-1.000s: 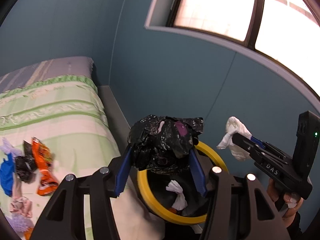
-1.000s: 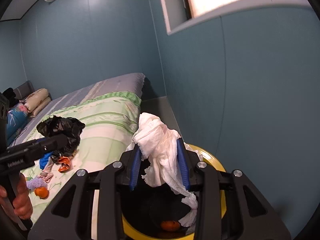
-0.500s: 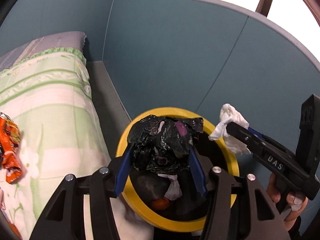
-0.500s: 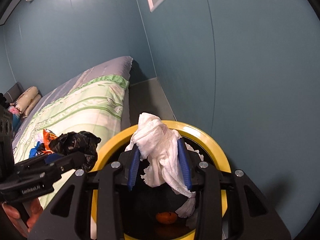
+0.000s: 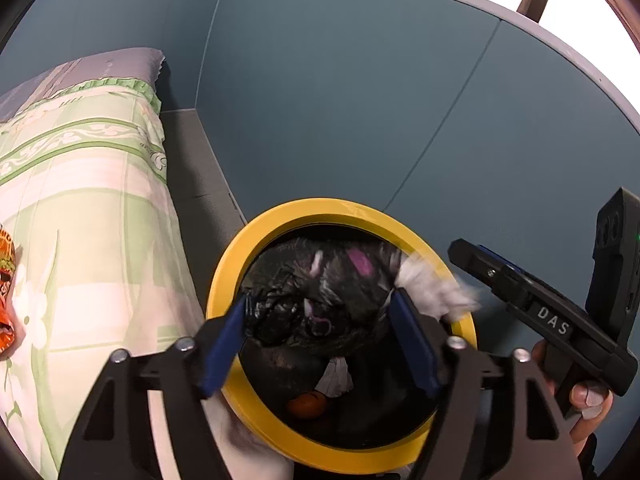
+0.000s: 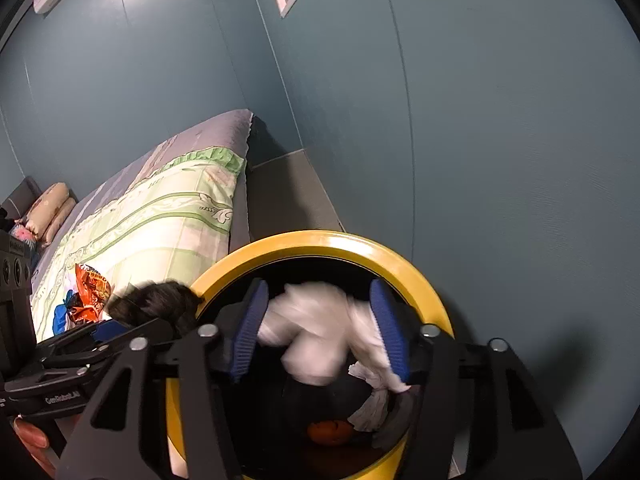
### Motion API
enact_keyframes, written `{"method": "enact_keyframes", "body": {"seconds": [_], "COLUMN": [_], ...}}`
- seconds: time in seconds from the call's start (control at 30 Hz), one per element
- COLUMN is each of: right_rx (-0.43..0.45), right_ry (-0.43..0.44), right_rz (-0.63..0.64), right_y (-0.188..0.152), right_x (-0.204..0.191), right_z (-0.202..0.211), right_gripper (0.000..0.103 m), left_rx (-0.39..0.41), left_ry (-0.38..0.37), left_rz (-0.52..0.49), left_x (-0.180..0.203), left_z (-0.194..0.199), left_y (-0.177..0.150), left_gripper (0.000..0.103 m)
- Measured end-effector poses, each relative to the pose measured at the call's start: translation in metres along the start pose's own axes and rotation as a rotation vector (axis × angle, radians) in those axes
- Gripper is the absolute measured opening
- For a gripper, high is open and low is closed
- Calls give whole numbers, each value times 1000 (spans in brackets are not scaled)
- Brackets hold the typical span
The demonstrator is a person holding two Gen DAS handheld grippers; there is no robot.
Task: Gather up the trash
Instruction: 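Open both tools to drop the bag and tissues into the bin, then move both open tools back over the remaining trash on the bed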
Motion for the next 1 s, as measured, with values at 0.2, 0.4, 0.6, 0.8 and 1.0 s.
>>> {"method": "enact_keyframes", "body": {"seconds": [0.2,0.4,0.6,0.8,1.0], "right_rx": [15,39,71,120,179], "right_ry": [-7,-19,5,32,84], "right_rz": [-15,-2,16,78,134], "right_y": [0,2,6,12,18], "right_x": [5,4,-11,-39,-74], "right_z": [9,24,42,66,90], "right_gripper": [54,54,59,63,71], "left_rx": [6,30,101,189,266], "left_ry": [1,12,37,90,149], "left_rz": [23,36,44,57,69], "left_x": [-7,-13,-26,-49,-74], "left_z": [6,20,59,111,168], "left_y": [1,4,9,14,15], "left_gripper": [80,80,87,92,95]}}
Point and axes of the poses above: each gripper's, at about its wrist camera, not at the fingertips, and z roughly against the way its jaws point, x to its right, y to its top, the point moved 4 cm from there along -z, roughly the way its jaws point, and after that the axes turned 3 degrees about -y, right-handed, at the moved point
